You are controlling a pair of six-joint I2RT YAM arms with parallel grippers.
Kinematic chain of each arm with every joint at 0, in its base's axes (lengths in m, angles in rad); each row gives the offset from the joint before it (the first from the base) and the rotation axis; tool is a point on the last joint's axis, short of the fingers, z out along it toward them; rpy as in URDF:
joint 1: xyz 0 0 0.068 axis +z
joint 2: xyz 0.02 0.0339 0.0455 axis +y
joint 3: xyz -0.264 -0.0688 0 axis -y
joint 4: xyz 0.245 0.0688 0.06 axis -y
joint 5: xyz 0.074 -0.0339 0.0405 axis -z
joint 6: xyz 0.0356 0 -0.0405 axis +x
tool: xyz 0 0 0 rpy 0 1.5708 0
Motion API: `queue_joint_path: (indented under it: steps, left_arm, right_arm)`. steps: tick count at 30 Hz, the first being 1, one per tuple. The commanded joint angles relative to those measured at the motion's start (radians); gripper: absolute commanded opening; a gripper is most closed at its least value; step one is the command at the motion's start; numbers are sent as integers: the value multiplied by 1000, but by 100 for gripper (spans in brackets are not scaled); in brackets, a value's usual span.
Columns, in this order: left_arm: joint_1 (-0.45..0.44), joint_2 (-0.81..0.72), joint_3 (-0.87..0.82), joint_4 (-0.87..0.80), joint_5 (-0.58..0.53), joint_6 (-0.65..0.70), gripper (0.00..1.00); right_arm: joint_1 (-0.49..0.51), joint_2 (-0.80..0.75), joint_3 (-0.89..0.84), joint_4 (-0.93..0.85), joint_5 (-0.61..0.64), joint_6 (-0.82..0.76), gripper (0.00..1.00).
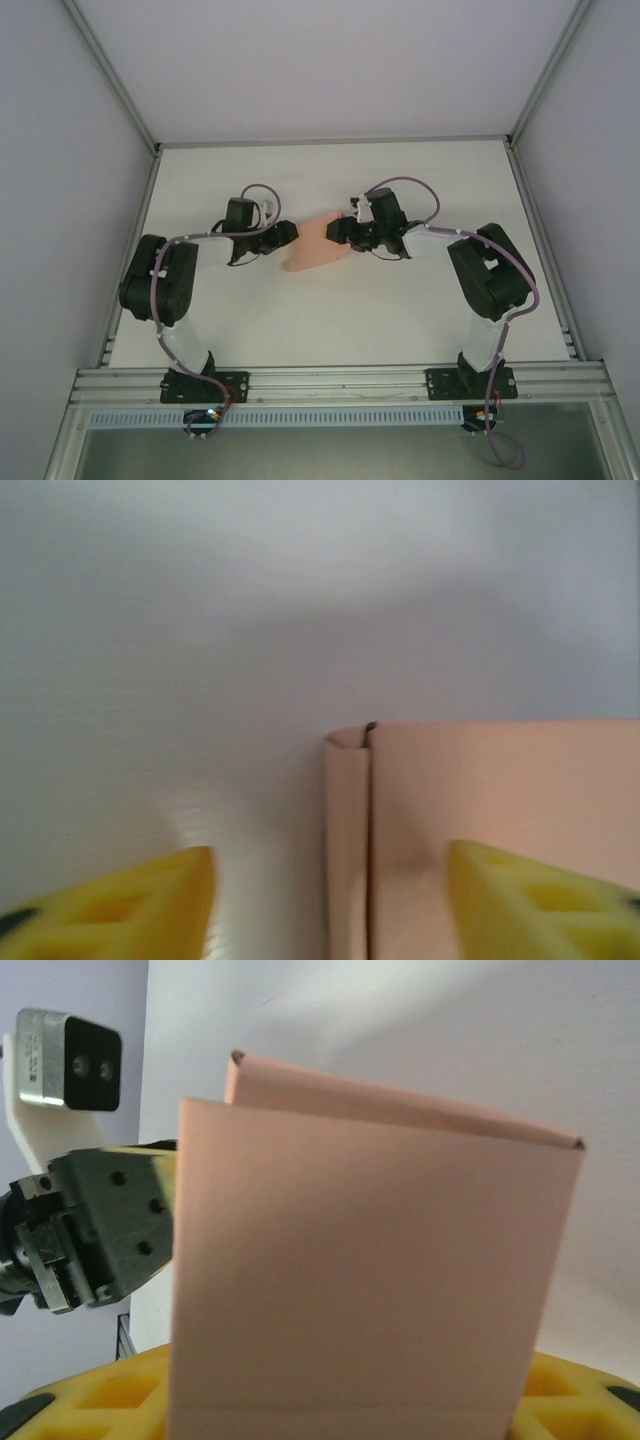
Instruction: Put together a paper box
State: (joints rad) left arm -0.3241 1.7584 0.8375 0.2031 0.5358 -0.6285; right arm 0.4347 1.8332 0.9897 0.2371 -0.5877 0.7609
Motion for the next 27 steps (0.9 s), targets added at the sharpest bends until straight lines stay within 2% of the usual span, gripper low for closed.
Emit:
queue_joint_path:
  steps: [1,4,7,10,12,14,16,19,24,27]
  left_arm:
    - [-47,-130,47,-81,-103,222,100]
    - [-142,-224,116,-184,-237,468,100]
    - [-264,-278,155,-250,-295,799,100]
    - [-424,-295,177,-350,-406,1162,100]
    - [-510,-295,148,-351,-513,1361,100]
    - [-532,-300,101,-282,-537,1495,100]
    - [-526,-302,93,-241,-540,1529,100]
    - [-495,-301,143,-313,-493,1520,100]
    - [-481,-287,140,-311,-474,1541,100]
    - [-479,-277,140,-306,-461,1545,100]
  right_arm:
    - [-32,-65,-44,23,-39,67,50]
    - [-74,-95,-75,36,-74,131,48]
    - [-114,-131,-98,26,-107,193,48]
    - [-158,-156,-86,-71,-145,270,49]
    - [-183,-168,-75,-134,-174,315,47]
    - [-201,-189,-83,-152,-185,372,46]
    - [-217,-207,-90,-177,-194,438,46]
    - [-247,-219,-89,-228,-268,530,46]
    - [-251,-221,-103,-175,-404,664,44]
    - [-250,-234,-109,-127,-425,746,44]
